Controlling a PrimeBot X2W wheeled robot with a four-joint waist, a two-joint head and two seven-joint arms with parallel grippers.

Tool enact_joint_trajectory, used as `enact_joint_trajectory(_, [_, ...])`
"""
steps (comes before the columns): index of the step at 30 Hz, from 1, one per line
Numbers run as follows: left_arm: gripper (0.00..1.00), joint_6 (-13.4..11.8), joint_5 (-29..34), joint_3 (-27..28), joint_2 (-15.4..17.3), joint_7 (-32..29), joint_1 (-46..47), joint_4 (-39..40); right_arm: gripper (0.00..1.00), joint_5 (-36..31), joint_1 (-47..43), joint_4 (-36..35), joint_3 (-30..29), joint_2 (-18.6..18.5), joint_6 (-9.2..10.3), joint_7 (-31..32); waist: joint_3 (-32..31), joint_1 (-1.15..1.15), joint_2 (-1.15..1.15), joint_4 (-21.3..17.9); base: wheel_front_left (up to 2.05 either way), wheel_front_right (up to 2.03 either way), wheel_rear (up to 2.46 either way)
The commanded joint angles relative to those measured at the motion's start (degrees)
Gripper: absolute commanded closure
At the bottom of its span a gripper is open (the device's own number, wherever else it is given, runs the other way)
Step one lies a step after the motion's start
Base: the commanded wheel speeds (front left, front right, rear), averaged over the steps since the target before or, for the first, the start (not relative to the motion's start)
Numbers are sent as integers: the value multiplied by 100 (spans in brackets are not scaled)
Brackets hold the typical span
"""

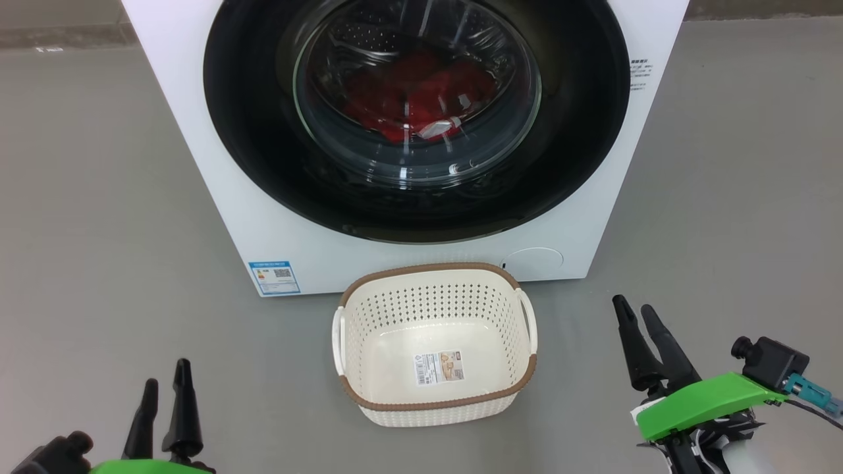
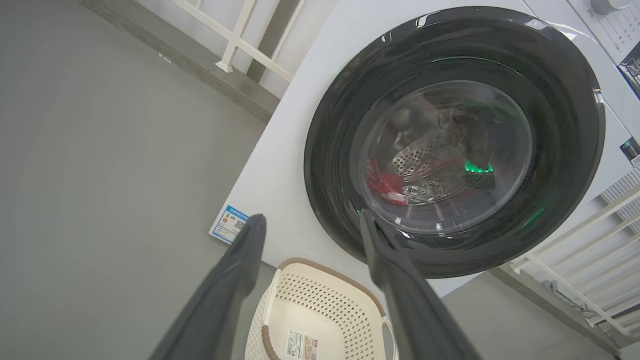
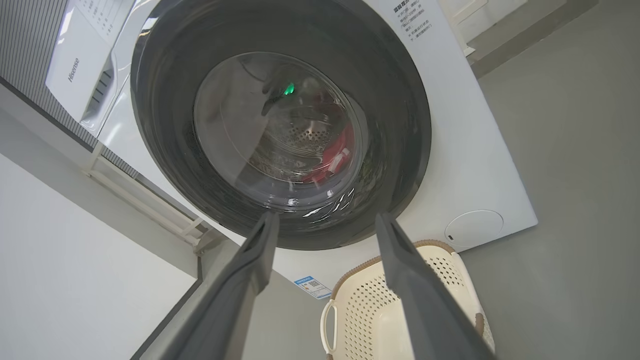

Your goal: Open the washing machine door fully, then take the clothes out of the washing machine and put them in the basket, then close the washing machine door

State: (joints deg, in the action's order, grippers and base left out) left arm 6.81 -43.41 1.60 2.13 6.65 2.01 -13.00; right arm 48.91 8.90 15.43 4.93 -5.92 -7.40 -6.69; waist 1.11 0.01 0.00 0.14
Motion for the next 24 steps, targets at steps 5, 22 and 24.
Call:
enact_joint_trajectory(5, [0,2,522,134,77,136,274,159,0,-511,317,-93,147,-44,-6,-144,-17,0,0,-6,0,0,0])
enact_joint_trajectory(22, [0,22,1512,186,61,426,309,167,0,-1673,485,105,296,-20,-7,-429,-40,0,0,5,0,0,0])
enact_joint_trajectory(24, [0,26,1646,225,62,476,315,163,0,-1861,511,143,342,-19,-7,-479,-42,0,0,7,0,0,0])
